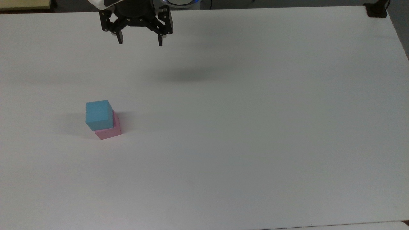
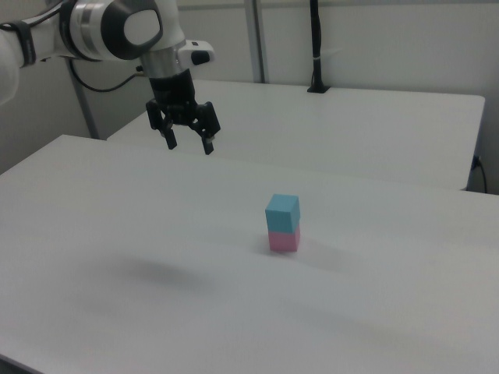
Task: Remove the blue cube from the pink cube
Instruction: 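Lower the open gripper down over the light-blue cube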
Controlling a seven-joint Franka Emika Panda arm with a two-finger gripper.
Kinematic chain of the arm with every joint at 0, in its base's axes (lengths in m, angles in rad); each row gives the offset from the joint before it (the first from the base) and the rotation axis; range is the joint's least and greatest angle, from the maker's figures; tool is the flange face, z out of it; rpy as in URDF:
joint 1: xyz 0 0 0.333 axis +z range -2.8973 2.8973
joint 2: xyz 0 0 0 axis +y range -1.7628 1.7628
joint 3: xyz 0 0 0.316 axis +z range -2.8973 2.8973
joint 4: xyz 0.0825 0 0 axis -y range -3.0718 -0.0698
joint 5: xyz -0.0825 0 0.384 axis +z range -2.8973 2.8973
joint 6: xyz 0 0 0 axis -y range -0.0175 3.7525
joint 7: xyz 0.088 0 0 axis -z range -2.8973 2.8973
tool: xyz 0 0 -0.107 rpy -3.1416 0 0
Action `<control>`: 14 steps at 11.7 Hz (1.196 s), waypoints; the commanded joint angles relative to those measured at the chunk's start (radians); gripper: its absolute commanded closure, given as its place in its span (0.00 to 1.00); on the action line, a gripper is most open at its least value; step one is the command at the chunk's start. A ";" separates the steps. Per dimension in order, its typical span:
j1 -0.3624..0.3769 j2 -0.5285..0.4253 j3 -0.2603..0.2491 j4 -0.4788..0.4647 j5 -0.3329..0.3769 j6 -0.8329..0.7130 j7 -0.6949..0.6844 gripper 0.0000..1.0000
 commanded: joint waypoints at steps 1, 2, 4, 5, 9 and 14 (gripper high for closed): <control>-0.057 0.060 -0.015 -0.010 0.012 0.136 -0.189 0.00; -0.089 0.102 -0.015 -0.008 0.006 0.194 -0.217 0.00; -0.143 0.174 -0.016 -0.008 -0.003 0.297 -0.304 0.00; -0.155 0.209 -0.016 -0.008 -0.005 0.343 -0.317 0.00; -0.162 0.285 -0.030 -0.010 -0.017 0.454 -0.309 0.00; -0.162 0.321 -0.028 -0.011 -0.032 0.477 -0.289 0.00</control>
